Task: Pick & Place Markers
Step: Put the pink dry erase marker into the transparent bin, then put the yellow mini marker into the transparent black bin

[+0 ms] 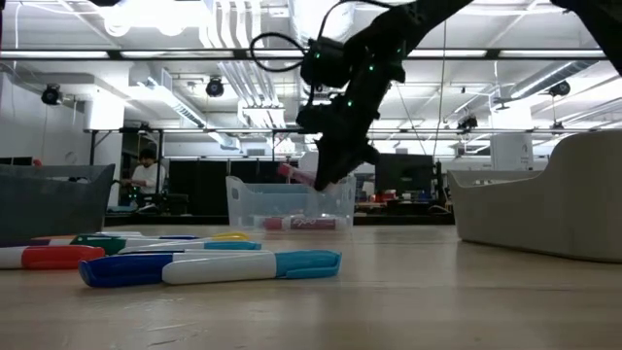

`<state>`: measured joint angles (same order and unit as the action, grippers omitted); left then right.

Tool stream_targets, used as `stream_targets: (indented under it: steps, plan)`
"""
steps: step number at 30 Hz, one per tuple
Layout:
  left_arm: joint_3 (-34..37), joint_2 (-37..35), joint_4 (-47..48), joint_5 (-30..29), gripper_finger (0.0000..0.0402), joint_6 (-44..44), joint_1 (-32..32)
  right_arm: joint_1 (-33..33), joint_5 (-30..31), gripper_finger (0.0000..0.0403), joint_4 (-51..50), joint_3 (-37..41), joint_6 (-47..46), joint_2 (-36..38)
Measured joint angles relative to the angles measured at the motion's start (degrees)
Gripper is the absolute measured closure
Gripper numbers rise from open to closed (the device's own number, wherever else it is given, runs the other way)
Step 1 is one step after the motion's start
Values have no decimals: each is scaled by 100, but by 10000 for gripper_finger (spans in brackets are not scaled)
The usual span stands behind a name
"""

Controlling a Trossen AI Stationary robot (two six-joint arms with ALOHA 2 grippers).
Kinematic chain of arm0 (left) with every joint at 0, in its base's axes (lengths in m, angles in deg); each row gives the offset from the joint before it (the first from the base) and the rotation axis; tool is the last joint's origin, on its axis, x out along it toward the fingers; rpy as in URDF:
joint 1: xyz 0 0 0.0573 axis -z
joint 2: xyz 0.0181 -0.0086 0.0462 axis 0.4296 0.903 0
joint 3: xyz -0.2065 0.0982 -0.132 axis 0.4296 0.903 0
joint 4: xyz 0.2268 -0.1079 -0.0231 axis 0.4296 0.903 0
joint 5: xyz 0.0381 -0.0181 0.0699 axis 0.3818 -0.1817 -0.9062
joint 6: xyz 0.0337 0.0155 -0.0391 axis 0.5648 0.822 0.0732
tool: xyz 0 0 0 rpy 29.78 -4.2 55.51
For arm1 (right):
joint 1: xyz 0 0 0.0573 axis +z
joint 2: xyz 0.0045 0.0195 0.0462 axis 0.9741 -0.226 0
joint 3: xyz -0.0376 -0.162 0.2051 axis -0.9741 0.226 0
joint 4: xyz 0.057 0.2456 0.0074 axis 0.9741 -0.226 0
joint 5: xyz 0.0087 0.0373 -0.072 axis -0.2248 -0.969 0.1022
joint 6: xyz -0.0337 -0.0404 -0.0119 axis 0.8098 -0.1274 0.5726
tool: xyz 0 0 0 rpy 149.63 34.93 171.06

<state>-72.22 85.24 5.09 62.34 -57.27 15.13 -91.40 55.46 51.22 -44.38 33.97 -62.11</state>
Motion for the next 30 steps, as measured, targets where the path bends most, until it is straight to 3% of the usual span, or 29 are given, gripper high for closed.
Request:
stream_targets:
  steps: [13, 22, 30]
  plan:
    - [0, 1, -40, -36, 401, -197, 0, 15, 203, 275, 287, -94, 68, -413]
    - [0, 0, -42, -35, 401, -266, 0, 24, 393, 228, 293, -221, 262, -35]
    - [0, 0, 265, -28, 401, -558, 0, 290, 412, 220, 300, -183, 181, 459]
